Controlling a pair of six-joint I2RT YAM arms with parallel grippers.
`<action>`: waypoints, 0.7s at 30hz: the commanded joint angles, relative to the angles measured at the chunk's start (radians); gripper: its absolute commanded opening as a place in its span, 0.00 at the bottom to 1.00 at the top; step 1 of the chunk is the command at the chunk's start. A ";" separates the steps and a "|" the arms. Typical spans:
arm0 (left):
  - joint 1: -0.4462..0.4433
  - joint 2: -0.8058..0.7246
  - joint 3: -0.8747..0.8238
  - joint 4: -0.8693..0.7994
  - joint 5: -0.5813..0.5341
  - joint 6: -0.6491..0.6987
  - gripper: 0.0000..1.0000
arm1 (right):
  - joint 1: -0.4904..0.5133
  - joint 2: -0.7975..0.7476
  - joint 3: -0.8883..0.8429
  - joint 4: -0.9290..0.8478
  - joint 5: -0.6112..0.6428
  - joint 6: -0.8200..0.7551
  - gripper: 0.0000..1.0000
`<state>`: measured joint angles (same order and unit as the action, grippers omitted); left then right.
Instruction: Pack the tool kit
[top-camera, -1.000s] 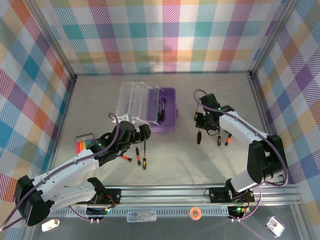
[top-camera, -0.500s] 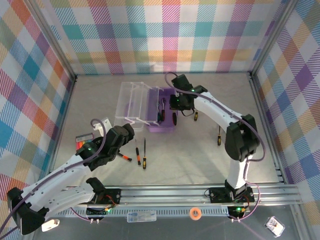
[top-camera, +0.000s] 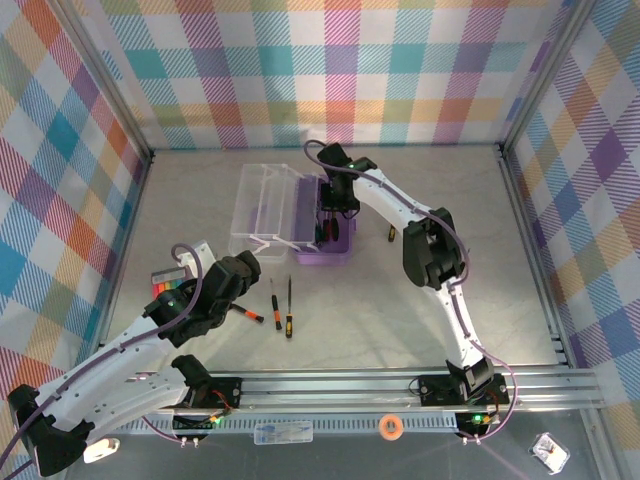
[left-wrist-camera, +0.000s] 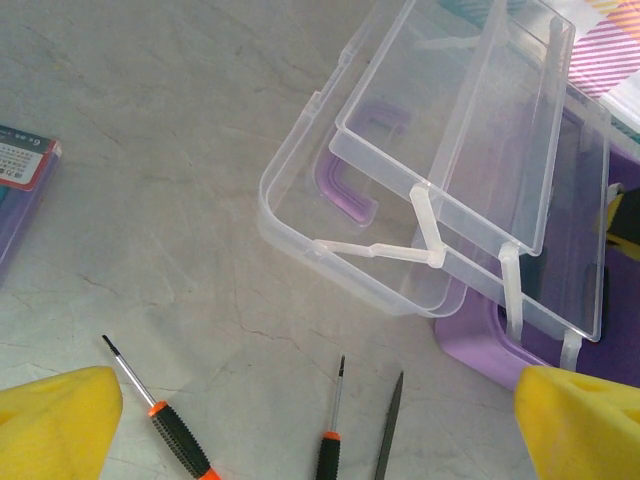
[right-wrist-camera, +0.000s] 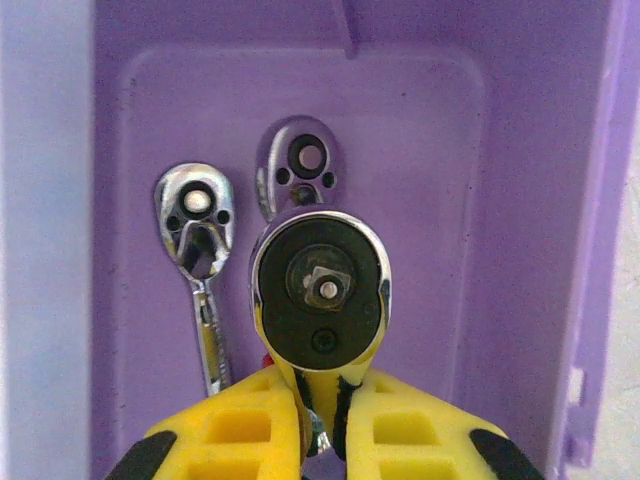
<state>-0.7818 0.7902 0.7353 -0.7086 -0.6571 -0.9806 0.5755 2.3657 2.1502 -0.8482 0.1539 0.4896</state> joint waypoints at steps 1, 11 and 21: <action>0.007 -0.016 -0.015 -0.032 -0.038 -0.019 1.00 | -0.002 0.031 0.062 -0.065 0.041 0.014 0.13; 0.007 -0.028 -0.021 -0.028 -0.044 -0.018 1.00 | -0.002 0.096 0.101 -0.081 0.053 0.021 0.22; 0.008 -0.028 -0.022 -0.017 -0.031 -0.004 1.00 | -0.003 0.063 0.123 -0.092 0.019 0.032 0.28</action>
<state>-0.7803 0.7750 0.7223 -0.7086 -0.6674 -0.9840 0.5766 2.4603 2.2375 -0.9073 0.1818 0.5125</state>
